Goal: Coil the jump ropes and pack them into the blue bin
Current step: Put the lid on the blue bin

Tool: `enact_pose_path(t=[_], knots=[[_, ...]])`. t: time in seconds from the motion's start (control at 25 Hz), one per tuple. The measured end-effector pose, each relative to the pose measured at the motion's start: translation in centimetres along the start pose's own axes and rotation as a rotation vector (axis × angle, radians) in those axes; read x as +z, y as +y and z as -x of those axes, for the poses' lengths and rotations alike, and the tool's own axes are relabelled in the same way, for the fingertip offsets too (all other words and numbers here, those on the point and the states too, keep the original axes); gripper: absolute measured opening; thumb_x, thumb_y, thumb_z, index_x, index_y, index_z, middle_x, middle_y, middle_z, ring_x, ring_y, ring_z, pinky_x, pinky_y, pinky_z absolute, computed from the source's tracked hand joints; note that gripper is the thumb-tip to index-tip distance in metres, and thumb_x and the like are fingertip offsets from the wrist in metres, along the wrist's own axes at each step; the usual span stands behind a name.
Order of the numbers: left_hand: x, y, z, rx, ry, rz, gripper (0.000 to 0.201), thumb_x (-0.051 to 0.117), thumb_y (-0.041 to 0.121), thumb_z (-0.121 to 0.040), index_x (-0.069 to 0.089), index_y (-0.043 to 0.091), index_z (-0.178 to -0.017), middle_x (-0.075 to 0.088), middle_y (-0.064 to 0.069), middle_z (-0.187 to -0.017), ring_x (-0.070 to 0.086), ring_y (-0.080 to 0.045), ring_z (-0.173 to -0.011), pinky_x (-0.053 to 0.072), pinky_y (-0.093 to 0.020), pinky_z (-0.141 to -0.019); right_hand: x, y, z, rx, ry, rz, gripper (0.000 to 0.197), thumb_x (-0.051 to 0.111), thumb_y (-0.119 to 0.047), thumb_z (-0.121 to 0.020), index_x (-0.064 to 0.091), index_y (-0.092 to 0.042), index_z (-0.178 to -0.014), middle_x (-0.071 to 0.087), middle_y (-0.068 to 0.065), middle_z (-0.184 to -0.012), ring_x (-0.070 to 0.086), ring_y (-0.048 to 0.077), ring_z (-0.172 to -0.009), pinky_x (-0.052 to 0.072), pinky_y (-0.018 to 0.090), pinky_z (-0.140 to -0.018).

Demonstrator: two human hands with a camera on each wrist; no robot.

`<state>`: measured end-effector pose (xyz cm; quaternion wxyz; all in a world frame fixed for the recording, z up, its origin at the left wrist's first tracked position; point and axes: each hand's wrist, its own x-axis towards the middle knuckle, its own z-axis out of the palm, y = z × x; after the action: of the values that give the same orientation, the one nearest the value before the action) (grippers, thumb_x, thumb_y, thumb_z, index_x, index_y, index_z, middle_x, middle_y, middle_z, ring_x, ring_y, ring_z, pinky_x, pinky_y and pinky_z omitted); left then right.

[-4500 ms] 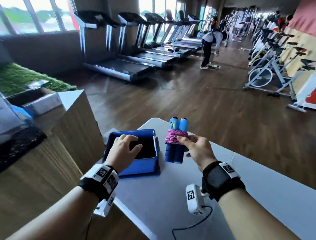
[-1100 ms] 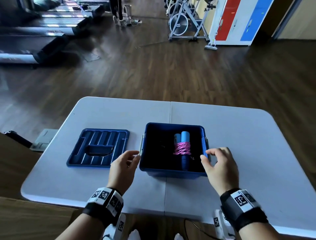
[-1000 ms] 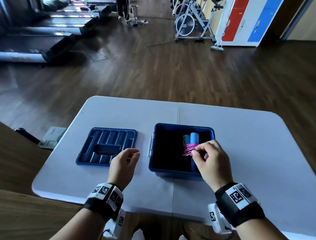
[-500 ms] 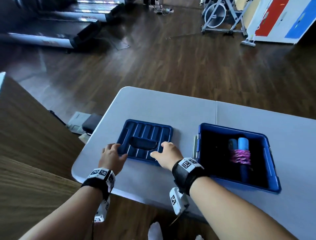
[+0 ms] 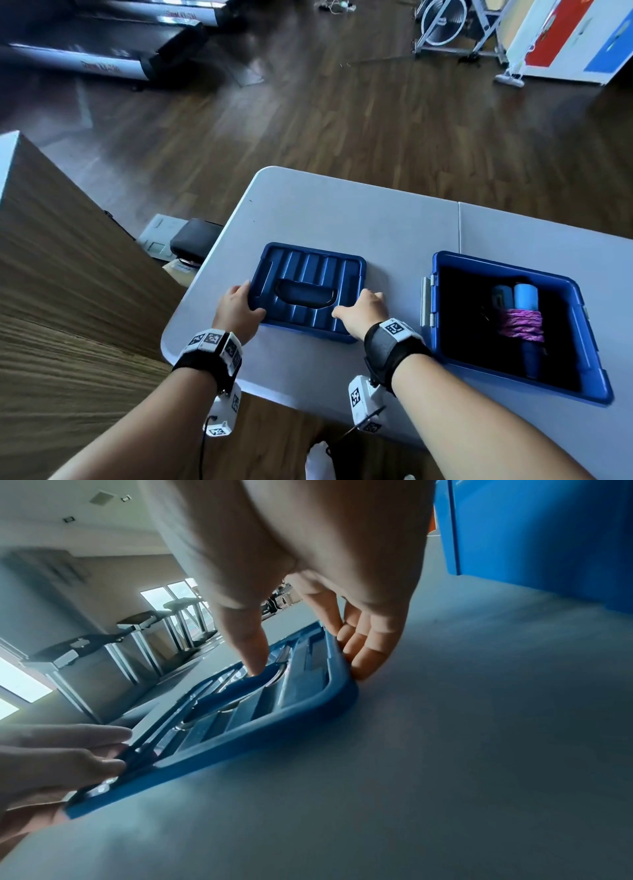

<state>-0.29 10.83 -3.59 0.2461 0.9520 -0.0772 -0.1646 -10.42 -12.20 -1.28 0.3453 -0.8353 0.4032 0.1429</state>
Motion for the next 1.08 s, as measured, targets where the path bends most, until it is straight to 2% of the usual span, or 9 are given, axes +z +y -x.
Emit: enact_pose_path(t=[0.16, 0.24, 0.36, 0.52, 0.64, 0.8, 0.92, 1.0, 1.08], knots=[[-2.7, 1.1, -0.1, 0.114, 0.091, 0.075, 0.057, 0.072, 0.012, -0.084, 0.057, 0.017, -0.138, 0.06, -0.009, -0.122, 0.055, -0.031, -0.109, 0.047, -0.04, -0.095, -1.7, -1.2, 1.5, -0.079, 0.098, -0.196, 0.051, 0.069, -0.042, -0.079, 0.053, -0.01, -0.116, 0.043, 0.008, -0.124, 0.055, 0.032, -0.109, 0.05, 0.042, -0.098], [-4.0, 3.2, -0.8, 0.195, 0.151, 0.099, 0.057, 0.073, 0.011, -0.081, 0.059, 0.016, -0.136, 0.062, -0.012, -0.121, 0.056, -0.036, -0.108, 0.047, -0.044, -0.095, -3.7, -1.4, 2.6, -0.131, 0.142, -0.333, 0.035, 0.069, -0.039, -0.079, 0.05, -0.015, -0.096, 0.043, 0.005, -0.116, 0.054, 0.03, -0.103, 0.05, 0.041, -0.095], [-4.7, 8.8, -1.6, 0.326, 0.239, 0.097, 0.057, 0.074, 0.009, -0.081, 0.06, 0.014, -0.136, 0.064, -0.014, -0.121, 0.055, -0.038, -0.108, 0.042, -0.043, -0.097, -7.8, -0.4, 4.0, -0.212, 0.32, -0.458, 0.035, 0.071, -0.036, -0.074, 0.041, -0.018, -0.076, 0.048, 0.007, -0.104, 0.051, 0.027, -0.088, 0.049, 0.039, -0.088], [-3.8, 17.0, -0.4, 0.48, 0.295, 0.202, 0.056, 0.072, 0.006, -0.083, 0.059, 0.012, -0.136, 0.064, -0.014, -0.123, 0.053, -0.038, -0.109, 0.04, -0.042, -0.095, -15.2, 4.1, 4.7, -0.256, 0.466, -0.514, 0.03, 0.071, -0.04, -0.07, 0.056, -0.017, -0.082, 0.056, 0.007, -0.101, 0.056, 0.024, -0.084, 0.052, 0.038, -0.085], [-1.3, 22.5, 2.2, 0.602, 0.252, 0.277, 0.055, 0.067, 0.009, -0.084, 0.058, 0.016, -0.138, 0.063, -0.008, -0.128, 0.056, -0.034, -0.109, 0.045, -0.041, -0.096, -21.0, 10.2, 5.1, -0.224, 0.55, -0.466, 0.036, 0.067, -0.048, -0.064, 0.063, -0.019, -0.085, 0.066, 0.007, -0.1, 0.065, 0.022, -0.084, 0.057, 0.04, -0.082], [2.7, 25.9, 6.4, 0.749, 0.141, 0.287, 0.057, 0.057, 0.021, -0.08, 0.06, 0.02, -0.137, 0.062, 0.003, -0.131, 0.06, -0.024, -0.112, 0.054, -0.045, -0.096, -26.3, 17.4, 6.9, -0.16, 0.547, -0.305, 0.033, 0.069, -0.044, -0.069, 0.066, -0.012, -0.079, 0.069, 0.005, -0.084, 0.063, 0.027, -0.08, 0.049, 0.033, -0.065], [5.7, 26.0, 9.6, 0.749, 0.12, 0.26, 0.051, 0.065, 0.014, -0.086, 0.062, 0.023, -0.136, 0.063, 0.007, -0.127, 0.063, -0.019, -0.107, 0.056, -0.037, -0.094, -27.4, 21.5, 7.8, -0.147, 0.481, -0.207, 0.041, 0.069, -0.043, -0.07, 0.064, -0.003, -0.078, 0.067, 0.014, -0.079, 0.062, 0.034, -0.077, 0.047, 0.035, -0.06], [7.6, 25.4, 11.4, 0.705, 0.106, 0.247, 0.051, 0.068, 0.007, -0.086, 0.064, 0.023, -0.135, 0.064, 0.008, -0.125, 0.065, -0.017, -0.103, 0.054, -0.029, -0.091, -26.8, 23.5, 7.5, -0.134, 0.43, -0.159, 0.042, 0.064, -0.047, -0.067, 0.062, -0.006, -0.077, 0.064, 0.014, -0.083, 0.06, 0.033, -0.076, 0.047, 0.037, -0.063], [9.1, 24.6, 12.6, 0.637, 0.089, 0.246, 0.05, 0.068, 0.005, -0.086, 0.065, 0.024, -0.133, 0.065, 0.009, -0.125, 0.066, -0.014, -0.1, 0.054, -0.027, -0.09, -25.8, 24.9, 6.9, -0.131, 0.391, -0.095, 0.032, 0.067, -0.043, -0.073, 0.06, -0.012, -0.08, 0.058, 0.01, -0.094, 0.058, 0.029, -0.082, 0.048, 0.036, -0.071]])
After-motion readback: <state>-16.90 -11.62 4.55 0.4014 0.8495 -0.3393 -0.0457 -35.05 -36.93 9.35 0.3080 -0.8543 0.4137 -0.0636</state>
